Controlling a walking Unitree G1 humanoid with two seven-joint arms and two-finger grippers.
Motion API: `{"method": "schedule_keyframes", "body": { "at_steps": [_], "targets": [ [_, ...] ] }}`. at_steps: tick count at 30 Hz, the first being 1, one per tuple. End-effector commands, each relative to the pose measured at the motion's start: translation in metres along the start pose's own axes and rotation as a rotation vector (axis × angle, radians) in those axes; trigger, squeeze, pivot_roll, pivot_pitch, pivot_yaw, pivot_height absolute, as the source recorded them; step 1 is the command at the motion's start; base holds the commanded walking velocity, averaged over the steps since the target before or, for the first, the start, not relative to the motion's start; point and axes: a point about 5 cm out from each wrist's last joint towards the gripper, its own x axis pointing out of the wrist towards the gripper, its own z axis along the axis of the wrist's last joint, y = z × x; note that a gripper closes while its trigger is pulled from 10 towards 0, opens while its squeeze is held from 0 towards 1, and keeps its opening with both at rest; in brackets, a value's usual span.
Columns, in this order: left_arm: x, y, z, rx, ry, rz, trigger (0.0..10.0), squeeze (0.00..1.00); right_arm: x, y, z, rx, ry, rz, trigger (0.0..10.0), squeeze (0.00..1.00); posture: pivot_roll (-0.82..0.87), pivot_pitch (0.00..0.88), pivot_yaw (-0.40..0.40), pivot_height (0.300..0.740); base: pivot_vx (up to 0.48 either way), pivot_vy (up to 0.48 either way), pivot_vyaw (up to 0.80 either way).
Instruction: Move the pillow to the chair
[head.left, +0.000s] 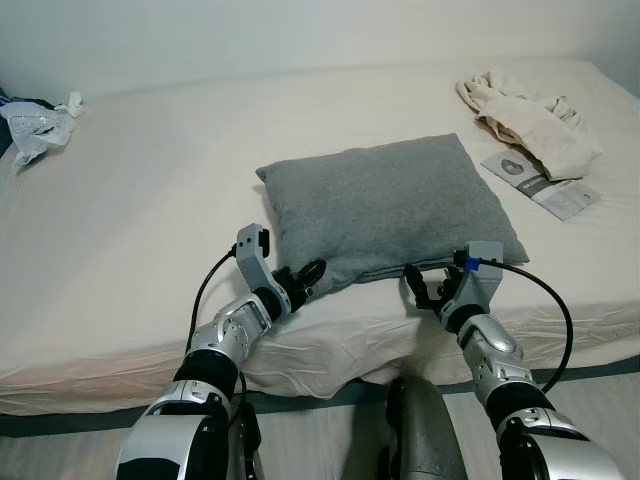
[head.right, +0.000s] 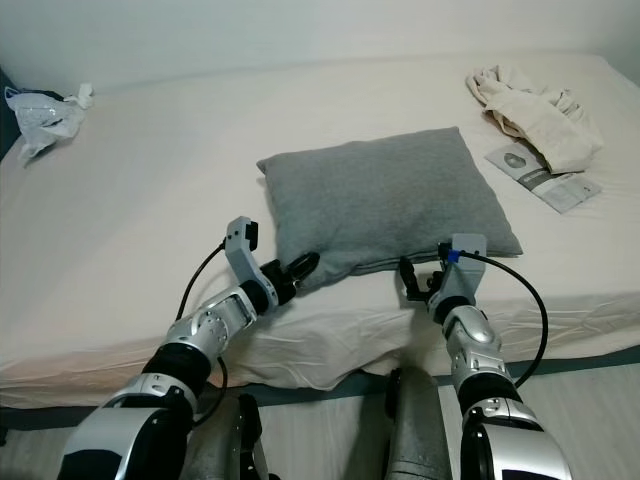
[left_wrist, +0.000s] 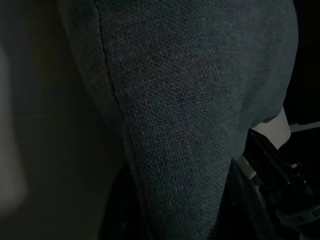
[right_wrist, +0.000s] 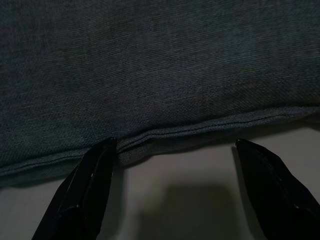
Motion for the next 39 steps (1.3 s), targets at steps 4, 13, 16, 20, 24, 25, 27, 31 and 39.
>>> {"method": "schedule_keyframes", "body": {
  "at_steps": [4, 13, 16, 20, 24, 25, 27, 31, 39],
  "targets": [
    [-0.022, 0.023, -0.003, 0.064, 0.084, -0.02, 0.0, 0.0, -0.005, 0.002, -0.006, 0.014, 0.0, 0.035, 10.0, 0.0, -0.01, 0.222, 0.064, 0.556, 0.0, 0.0, 0.0],
    [-0.061, 0.055, 0.009, 0.162, 0.284, -0.093, 0.0, 0.0, -0.006, -0.001, 0.009, 0.063, -0.057, 0.13, 10.0, 0.0, 0.0, 0.217, 0.049, 0.556, 0.0, 0.0, 0.0],
    [-0.067, 0.062, 0.022, 0.201, 0.29, -0.076, 0.0, 0.0, -0.006, -0.001, 0.022, 0.118, -0.11, 0.187, 10.0, 0.0, 0.0, 0.219, 0.05, 0.556, 0.0, 0.0, 0.0],
    [-0.072, 0.066, 0.04, 0.252, 0.289, -0.057, 0.0, 0.0, -0.007, -0.005, 0.043, 0.156, -0.18, 0.252, 10.0, 0.0, 0.0, 0.221, 0.053, 0.556, 0.0, 0.0, 0.0],
    [-0.076, 0.068, 0.058, 0.294, 0.308, -0.061, 0.0, 0.0, -0.009, -0.023, 0.063, 0.149, -0.227, 0.216, 10.0, 0.0, -0.01, 0.225, 0.054, 0.556, 0.0, 0.0, 0.0],
    [-0.08, 0.07, 0.065, 0.35, 0.354, -0.059, 0.0, 0.0, -0.011, -0.041, 0.072, 0.137, -0.241, 0.145, 10.0, 0.0, -0.01, 0.227, 0.053, 0.556, 0.0, 0.0, 0.0],
    [-0.082, 0.071, 0.069, 0.369, 0.367, -0.054, 0.0, 0.0, -0.014, -0.052, 0.076, 0.137, -0.248, 0.102, 10.0, 0.0, -0.01, 0.229, 0.052, 0.556, 0.0, 0.0, 0.0],
    [-0.09, 0.074, 0.083, 0.407, 0.394, -0.054, 0.0, 0.0, -0.026, -0.09, 0.079, 0.122, -0.215, -0.09, 10.0, 0.0, -0.01, 0.23, 0.054, 0.556, 0.0, 0.0, 0.0],
    [-0.095, 0.072, 0.081, 0.366, 0.47, -0.143, 0.0, 0.0, -0.032, -0.101, 0.051, 0.19, -0.053, -0.165, 10.0, 0.0, 0.0, 0.248, 0.063, 0.556, 0.0, 0.0, 0.0]
  ]
}}
